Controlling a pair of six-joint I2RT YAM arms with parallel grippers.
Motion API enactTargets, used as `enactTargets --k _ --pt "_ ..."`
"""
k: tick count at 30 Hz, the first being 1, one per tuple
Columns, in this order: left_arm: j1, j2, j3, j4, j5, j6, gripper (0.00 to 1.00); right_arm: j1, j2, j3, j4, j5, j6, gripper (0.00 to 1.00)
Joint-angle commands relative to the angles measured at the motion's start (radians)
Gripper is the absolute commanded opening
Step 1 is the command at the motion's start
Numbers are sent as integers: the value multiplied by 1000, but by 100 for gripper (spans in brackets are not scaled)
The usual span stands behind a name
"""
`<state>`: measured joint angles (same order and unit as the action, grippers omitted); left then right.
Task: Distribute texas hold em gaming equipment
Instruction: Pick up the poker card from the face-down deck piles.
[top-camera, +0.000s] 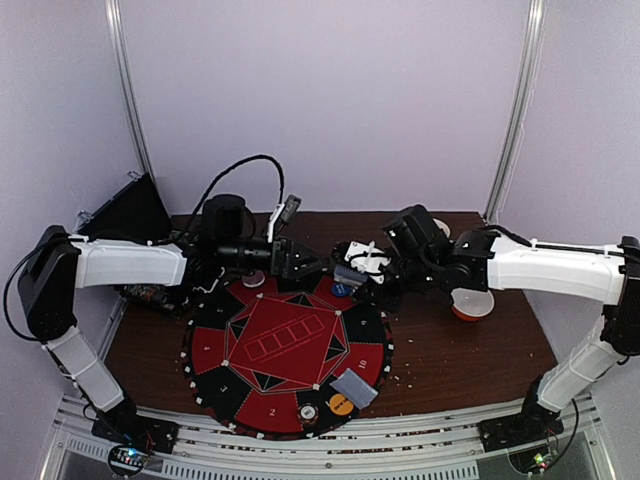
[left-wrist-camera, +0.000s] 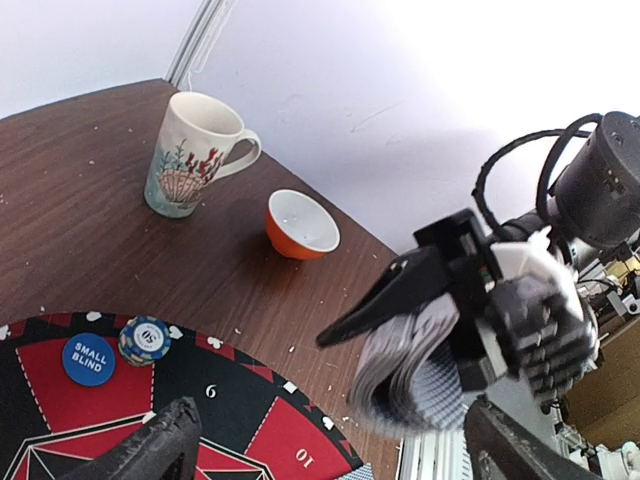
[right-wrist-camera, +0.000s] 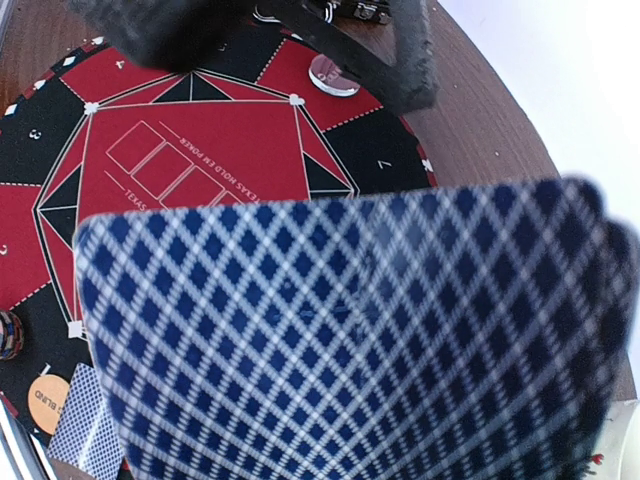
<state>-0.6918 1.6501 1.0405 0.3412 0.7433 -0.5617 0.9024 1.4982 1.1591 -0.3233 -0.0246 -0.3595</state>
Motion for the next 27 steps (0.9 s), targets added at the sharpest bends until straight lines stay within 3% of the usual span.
enactTargets --k 1,8,15,22,27 --pt "-6 8 32 55 26 -12 97 18 47 50 22 -21 9 33" --pt "-13 32 85 -107 -46 90 89 39 91 94 31 -38 4 33" --pt "-24 45 111 -127 -88 125 81 53 124 124 35 -41 1 33" --pt "-28 30 122 -222 -183 183 48 56 117 117 37 -29 -1 33" --pt "-28 -20 105 -226 -201 201 43 54 111 101 26 -4 -4 33"
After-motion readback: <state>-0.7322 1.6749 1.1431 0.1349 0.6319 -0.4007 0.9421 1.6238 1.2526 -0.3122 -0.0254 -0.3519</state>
